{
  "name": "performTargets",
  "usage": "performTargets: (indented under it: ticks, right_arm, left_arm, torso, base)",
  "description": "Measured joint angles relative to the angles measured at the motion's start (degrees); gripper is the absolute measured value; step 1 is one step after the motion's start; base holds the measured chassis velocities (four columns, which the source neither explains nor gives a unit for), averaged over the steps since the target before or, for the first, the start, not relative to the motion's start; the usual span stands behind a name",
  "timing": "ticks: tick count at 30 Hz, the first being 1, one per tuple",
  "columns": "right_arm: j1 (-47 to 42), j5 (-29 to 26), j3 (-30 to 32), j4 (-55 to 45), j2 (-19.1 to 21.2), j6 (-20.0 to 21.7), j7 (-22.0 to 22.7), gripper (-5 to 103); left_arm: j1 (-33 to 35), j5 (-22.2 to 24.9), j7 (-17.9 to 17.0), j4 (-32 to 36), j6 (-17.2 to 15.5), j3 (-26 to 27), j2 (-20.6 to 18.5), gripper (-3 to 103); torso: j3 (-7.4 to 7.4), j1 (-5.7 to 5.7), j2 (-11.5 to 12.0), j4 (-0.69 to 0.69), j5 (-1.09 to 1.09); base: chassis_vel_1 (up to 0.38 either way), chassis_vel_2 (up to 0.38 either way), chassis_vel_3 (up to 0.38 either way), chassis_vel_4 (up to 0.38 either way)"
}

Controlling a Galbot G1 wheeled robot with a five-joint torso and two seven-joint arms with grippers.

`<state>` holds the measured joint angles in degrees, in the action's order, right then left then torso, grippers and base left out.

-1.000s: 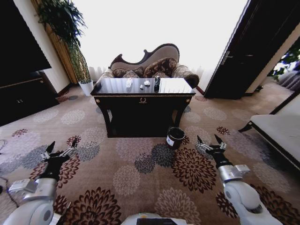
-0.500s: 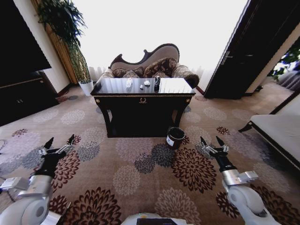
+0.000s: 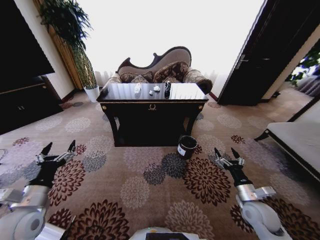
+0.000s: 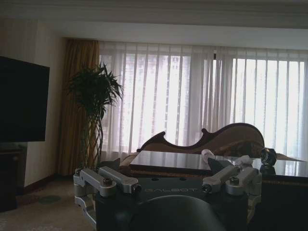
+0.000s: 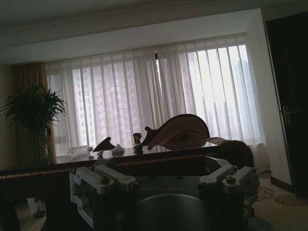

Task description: Move to the front of the table and place the trash on the table into the trash bin.

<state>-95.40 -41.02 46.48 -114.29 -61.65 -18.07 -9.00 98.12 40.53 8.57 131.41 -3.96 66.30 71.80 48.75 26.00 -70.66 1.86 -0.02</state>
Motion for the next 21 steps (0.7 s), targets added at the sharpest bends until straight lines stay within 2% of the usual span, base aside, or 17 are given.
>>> performTargets:
  ticks: [11,21]
  right_arm:
    - [0.8,0.0,1.5,-1.7,-0.1,0.0,0.4,100]
    - [1.5,-1.2,2.9,-4.1,1.0,0.7,2.4,100]
  left_arm:
    - [0.2,1.7,0.2,3.8,-0.1,2.6,0.5,100]
    - [0.6,2.1,0.2,5.4,-0.3,3.2,1.5,100]
  torso:
    - [0.00,-0.01,0.0,0.00,0.01]
    - [0.00,-0.01,0.0,0.00,0.01]
  base:
    - [-0.057,0.057,0.056,-0.065]
    - [-0.223,0.246,0.227,-0.253]
